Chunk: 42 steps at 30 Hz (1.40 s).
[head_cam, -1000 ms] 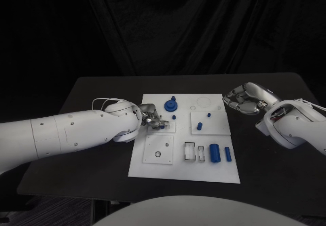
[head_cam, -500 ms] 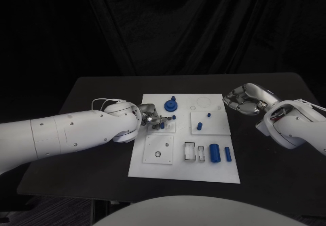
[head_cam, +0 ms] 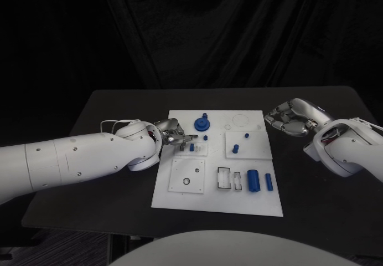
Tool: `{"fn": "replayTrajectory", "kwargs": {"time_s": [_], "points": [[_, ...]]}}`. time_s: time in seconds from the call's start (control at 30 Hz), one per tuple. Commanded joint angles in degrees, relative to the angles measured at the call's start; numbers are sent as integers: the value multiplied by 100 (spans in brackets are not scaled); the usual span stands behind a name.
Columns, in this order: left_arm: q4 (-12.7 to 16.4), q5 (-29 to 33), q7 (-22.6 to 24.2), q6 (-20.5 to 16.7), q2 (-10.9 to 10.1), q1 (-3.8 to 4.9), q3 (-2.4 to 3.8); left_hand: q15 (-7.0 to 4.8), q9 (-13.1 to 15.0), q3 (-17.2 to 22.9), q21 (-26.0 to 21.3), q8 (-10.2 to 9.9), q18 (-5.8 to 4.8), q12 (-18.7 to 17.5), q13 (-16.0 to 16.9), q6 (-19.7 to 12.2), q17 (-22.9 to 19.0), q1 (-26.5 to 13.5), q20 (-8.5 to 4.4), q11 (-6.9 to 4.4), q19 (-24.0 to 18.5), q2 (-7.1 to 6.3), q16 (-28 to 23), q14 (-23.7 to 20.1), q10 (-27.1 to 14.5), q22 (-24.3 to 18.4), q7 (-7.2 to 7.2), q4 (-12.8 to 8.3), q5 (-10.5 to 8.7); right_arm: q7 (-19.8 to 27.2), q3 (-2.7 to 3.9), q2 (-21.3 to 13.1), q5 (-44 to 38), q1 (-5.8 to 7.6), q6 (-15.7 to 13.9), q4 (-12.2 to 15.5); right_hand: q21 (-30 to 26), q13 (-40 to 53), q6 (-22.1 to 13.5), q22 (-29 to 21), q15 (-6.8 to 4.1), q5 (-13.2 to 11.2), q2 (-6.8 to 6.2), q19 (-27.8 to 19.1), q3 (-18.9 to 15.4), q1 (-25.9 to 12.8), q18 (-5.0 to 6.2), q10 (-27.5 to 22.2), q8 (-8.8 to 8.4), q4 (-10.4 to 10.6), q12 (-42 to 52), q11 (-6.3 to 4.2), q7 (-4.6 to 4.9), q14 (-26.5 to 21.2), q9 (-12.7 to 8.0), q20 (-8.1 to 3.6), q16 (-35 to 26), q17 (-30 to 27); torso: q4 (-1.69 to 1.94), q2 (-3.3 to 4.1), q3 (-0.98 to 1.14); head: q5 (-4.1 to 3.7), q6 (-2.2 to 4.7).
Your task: Assemble the parts on the task board
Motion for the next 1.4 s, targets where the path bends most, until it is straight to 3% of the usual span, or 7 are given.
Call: {"fn": "replayTrajectory", "kwargs": {"time_s": [0.03,0.33,0.5,0.8,0.87,0.9,1.4], "points": [[61,-90,227,-338,-52,127,11,-48,92,-75,29,64,4,20,1509,-32,1507,48,-48,-49,282,16,15,595,595,1214,-9,15,-27,-84,3,-8,-31,-15,-35,16,-15,485,42,684,-22,20,-17,18,20,37,33,-35,35,1,-27,9,-10,13,-2,-10,-9,240,2,7,0,30,-1],[90,-222,373,190,-174,569,11,-66,335,-199,46,233,-5,20,1509,-189,1507,550,-69,-68,305,63,15,595,595,1243,-29,-12,167,-55,4,-23,-31,-14,-92,33,0,495,40,688,-23,23,-22,25,22,38,31,-23,35,2,-20,8,-10,16,-3,-10,-4,245,3,-12,15,84,-1],[-94,-233,200,788,-107,688,11,-66,331,-184,59,275,-10,20,1509,-251,1507,864,-71,-67,319,73,15,595,595,1261,-29,-57,413,-59,4,-10,-31,-14,-87,30,7,492,36,690,-23,24,-24,28,22,38,29,-27,33,3,-22,8,-10,16,-3,-10,-3,246,-11,-7,20,122,-1],[-752,-238,-66,1518,224,737,10,-54,322,-202,47,289,-8,20,1509,-300,1507,1016,-60,-52,314,125,15,595,595,1262,-8,-23,16,85,4,7,-137,-14,-190,30,52,518,40,703,-26,45,-19,51,37,51,21,7,37,2,-2,5,-14,33,-2,-12,26,276,4,2,6,103,-1],[-907,-239,-82,1578,300,738,10,-51,322,-197,45,293,-8,20,1509,-307,1507,1055,-56,-46,314,139,15,595,595,1264,-4,-19,-164,92,4,16,-169,-14,-187,26,52,518,40,703,-26,45,-19,51,37,51,21,7,37,2,-2,5,-14,33,-2,-12,26,276,2,5,8,97,-1],[-1002,-239,-104,1631,346,738,10,-48,322,-166,44,301,-8,20,1509,-308,1507,1090,-54,-46,315,165,15,595,595,1266,-1,-17,-499,92,4,21,-183,-14,-183,23,84,531,40,711,-26,49,-19,65,39,53,15,22,37,1,7,4,-14,40,-2,-12,38,290,4,6,6,97,-1],[-1573,-239,-190,1916,636,720,9,-22,322,-222,-33,274,14,20,1509,-375,1507,996,-34,-15,256,144,15,595,595,1222,34,9,-411,105,4,27,-230,-15,-175,20,75,521,40,709,-28,53,-28,64,38,50,17,13,38,6,2,4,-13,37,-2,-13,30,280,-9,6,-4,132,-1]]}}
